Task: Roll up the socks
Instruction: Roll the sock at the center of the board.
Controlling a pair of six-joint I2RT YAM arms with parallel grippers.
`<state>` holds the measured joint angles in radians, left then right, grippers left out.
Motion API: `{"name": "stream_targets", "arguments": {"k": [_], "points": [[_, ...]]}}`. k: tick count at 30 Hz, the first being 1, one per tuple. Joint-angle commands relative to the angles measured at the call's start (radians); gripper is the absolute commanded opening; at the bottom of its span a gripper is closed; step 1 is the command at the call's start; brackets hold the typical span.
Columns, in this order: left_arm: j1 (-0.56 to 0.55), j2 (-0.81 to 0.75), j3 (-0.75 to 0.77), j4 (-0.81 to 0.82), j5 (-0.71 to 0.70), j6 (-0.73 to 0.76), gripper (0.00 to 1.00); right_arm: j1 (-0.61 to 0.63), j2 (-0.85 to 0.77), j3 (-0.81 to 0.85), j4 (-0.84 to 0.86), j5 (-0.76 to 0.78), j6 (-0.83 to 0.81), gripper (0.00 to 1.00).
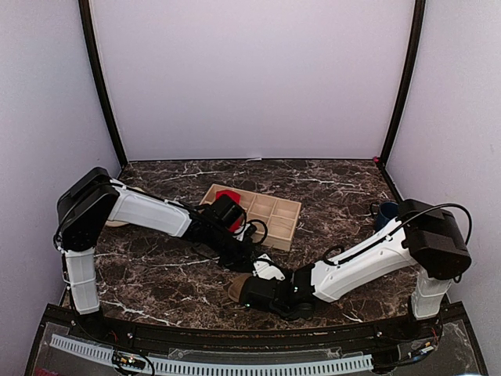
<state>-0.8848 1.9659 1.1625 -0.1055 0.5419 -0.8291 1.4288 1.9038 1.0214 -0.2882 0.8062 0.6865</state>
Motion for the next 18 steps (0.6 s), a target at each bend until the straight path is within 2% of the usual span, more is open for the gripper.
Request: {"name": "stream_targets", "arguments": {"k": [1,7,9,18], "points": [[-0.006,0.017,0.042,0.007,0.015,0.004,0.21,0.025,0.015,0.037,0.028,-0.022,-0.036,0.06],[-0.002,0.039,0.059,0.013,0.027,0.028,0.04,0.028,0.007,0.030,0.021,-0.021,-0.031,0.07],[0.000,0.047,0.063,0.011,0.029,0.047,0.00,0.028,0.003,0.027,0.017,-0.022,-0.026,0.11],[0.018,0.074,0.029,0.078,0.086,0.114,0.00,0.029,-0.069,-0.009,-0.008,-0.048,0.055,0.37]]}}
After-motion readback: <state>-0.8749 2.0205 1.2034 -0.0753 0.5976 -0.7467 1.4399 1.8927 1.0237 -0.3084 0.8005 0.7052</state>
